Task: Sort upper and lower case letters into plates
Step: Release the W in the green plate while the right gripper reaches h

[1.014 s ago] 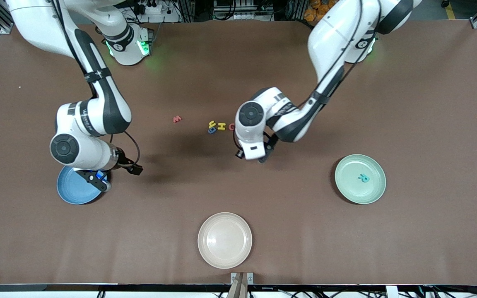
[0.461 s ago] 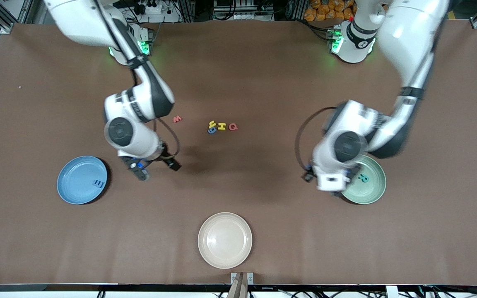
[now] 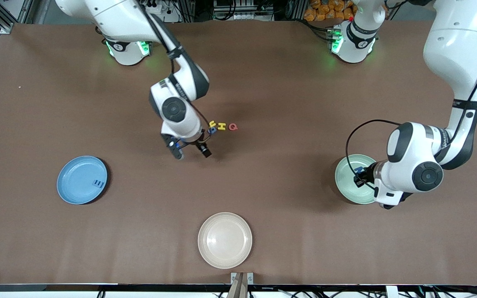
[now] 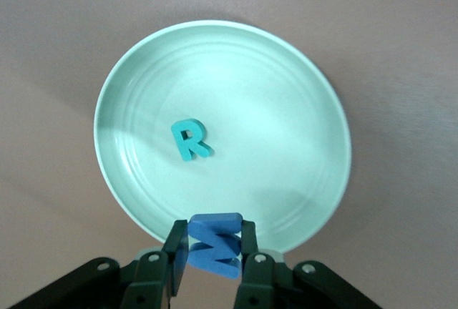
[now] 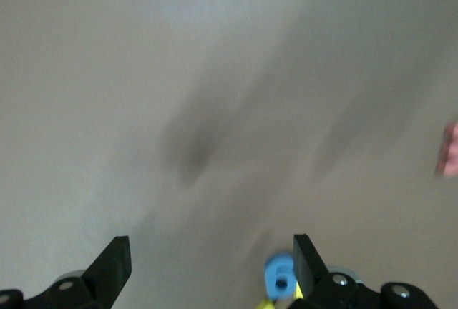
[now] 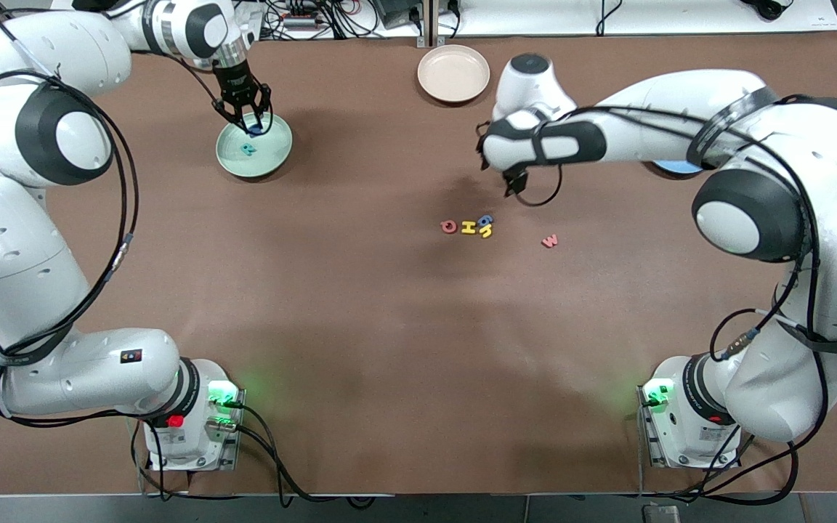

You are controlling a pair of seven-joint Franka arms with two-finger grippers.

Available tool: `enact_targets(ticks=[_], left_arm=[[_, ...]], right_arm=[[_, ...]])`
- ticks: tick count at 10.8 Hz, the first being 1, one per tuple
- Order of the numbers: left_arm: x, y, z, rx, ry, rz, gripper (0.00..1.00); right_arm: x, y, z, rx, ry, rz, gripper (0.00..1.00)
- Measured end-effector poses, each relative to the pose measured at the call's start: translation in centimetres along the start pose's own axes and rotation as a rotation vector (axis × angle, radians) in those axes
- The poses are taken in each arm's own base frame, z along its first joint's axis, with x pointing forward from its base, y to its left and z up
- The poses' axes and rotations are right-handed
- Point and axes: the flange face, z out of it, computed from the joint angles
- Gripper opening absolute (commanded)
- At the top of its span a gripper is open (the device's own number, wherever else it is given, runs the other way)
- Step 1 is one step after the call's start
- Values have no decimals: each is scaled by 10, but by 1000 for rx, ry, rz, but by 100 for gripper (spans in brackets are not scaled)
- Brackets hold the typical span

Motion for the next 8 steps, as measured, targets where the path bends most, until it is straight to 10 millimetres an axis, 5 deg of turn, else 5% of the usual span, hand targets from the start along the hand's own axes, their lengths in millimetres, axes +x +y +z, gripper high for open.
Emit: enact_targets(ticks=[1,2,4,8], left_arm=[[2,3,13,5,-5,5,75],[6,2,22,15,-1,9,100],[10,-1,24,25,12,11,100],[2,11,-2,-4,44,31,100]], right_arm=[[-28,4,3,4,1,27,100],[-48,8,4,3,2,46,100],[-70,19,14,-6,8,64,100],[-63,40,58,39,17,68,100]])
